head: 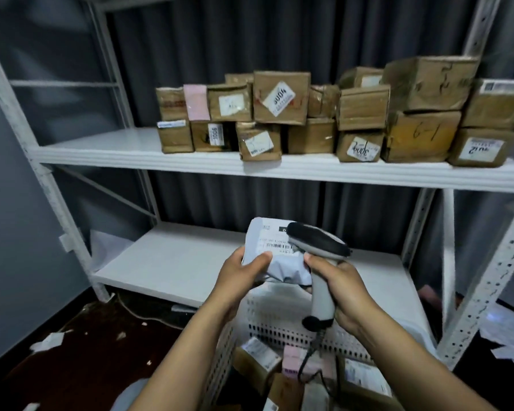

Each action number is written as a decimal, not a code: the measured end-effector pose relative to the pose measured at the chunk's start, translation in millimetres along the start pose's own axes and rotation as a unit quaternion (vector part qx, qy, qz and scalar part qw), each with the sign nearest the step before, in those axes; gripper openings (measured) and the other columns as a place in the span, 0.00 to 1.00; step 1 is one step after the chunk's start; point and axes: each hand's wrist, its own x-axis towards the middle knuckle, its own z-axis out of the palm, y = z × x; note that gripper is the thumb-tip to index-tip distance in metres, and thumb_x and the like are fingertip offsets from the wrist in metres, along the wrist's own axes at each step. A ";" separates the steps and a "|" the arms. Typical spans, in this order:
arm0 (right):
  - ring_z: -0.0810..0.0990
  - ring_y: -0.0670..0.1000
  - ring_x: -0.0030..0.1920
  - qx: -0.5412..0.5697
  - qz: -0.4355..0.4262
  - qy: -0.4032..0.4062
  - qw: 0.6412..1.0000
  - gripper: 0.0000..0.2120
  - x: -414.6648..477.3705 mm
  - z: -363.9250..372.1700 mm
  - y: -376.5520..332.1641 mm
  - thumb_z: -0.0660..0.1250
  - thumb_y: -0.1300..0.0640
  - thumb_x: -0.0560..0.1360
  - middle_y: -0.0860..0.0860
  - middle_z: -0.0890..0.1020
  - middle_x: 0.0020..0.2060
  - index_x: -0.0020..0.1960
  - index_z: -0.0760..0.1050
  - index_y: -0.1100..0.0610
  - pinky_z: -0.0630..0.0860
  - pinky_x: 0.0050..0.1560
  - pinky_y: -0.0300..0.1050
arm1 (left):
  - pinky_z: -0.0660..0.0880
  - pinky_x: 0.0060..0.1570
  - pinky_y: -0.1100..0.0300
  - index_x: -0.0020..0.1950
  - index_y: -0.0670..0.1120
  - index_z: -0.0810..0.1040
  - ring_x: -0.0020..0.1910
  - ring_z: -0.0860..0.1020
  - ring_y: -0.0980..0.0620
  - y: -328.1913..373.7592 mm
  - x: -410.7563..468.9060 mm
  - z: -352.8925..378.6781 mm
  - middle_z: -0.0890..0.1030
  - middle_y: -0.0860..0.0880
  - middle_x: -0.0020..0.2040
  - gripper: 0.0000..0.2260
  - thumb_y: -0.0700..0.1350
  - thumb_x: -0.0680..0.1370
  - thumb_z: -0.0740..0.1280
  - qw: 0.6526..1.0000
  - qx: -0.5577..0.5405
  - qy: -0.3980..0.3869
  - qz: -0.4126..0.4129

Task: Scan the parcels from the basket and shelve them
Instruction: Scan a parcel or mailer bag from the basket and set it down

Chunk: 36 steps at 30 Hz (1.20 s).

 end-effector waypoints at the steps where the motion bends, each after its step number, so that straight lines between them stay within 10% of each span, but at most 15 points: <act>1: 0.84 0.51 0.38 -0.008 -0.016 0.000 1.000 0.08 2.6 10.5 -8.0 0.70 0.61 0.74 0.56 0.86 0.41 0.52 0.81 0.63 0.79 0.41 0.44 | 0.81 0.49 0.54 0.61 0.47 0.78 0.48 0.83 0.51 10.2 1.2 -5.2 0.85 0.51 0.50 0.12 0.44 0.77 0.68 1.000 0.006 0.001 0.024; 6: 0.84 0.47 0.36 -0.011 -0.071 -0.019 0.997 0.04 14.4 67.1 -43.5 0.71 0.62 0.74 0.51 0.86 0.38 0.48 0.82 0.61 0.77 0.35 0.36 | 0.68 0.60 0.69 0.74 0.56 0.63 0.62 0.72 0.61 59.1 16.6 -40.9 0.71 0.61 0.64 0.28 0.44 0.77 0.70 0.969 0.136 0.050 0.200; 10: 0.85 0.49 0.42 -0.035 -0.115 -0.054 0.991 0.05 25.9 113.6 -69.7 0.72 0.62 0.74 0.53 0.87 0.43 0.49 0.83 0.61 0.78 0.42 0.38 | 0.62 0.47 0.84 0.66 0.53 0.76 0.53 0.71 0.61 92.7 31.7 -69.7 0.72 0.51 0.60 0.25 0.43 0.71 0.76 0.940 0.213 0.098 0.248; 16: 0.86 0.54 0.48 -0.115 -0.144 -0.096 0.978 0.13 50.8 171.6 -97.6 0.76 0.58 0.70 0.53 0.87 0.45 0.53 0.82 0.60 0.80 0.55 0.51 | 0.69 0.53 0.69 0.59 0.51 0.81 0.58 0.76 0.56 126.3 65.2 -119.6 0.81 0.52 0.58 0.19 0.43 0.69 0.77 0.944 0.138 0.166 0.248; 27: 0.76 0.54 0.29 -0.169 -0.184 -0.044 0.967 0.05 111.4 222.5 -155.7 0.72 0.63 0.72 0.58 0.78 0.30 0.42 0.78 0.64 0.73 0.28 0.43 | 0.67 0.52 0.63 0.61 0.49 0.79 0.61 0.75 0.48 192.0 155.7 -193.0 0.79 0.45 0.60 0.17 0.43 0.73 0.74 0.917 0.136 0.280 0.248; 36: 0.73 0.53 0.24 -0.254 -0.180 -0.027 0.950 0.11 159.3 220.8 -155.6 0.74 0.59 0.70 0.54 0.76 0.22 0.32 0.74 0.59 0.70 0.30 0.43 | 0.68 0.51 0.62 0.61 0.47 0.77 0.53 0.72 0.53 211.9 223.5 -209.4 0.74 0.51 0.52 0.17 0.41 0.74 0.73 0.924 0.167 0.237 0.250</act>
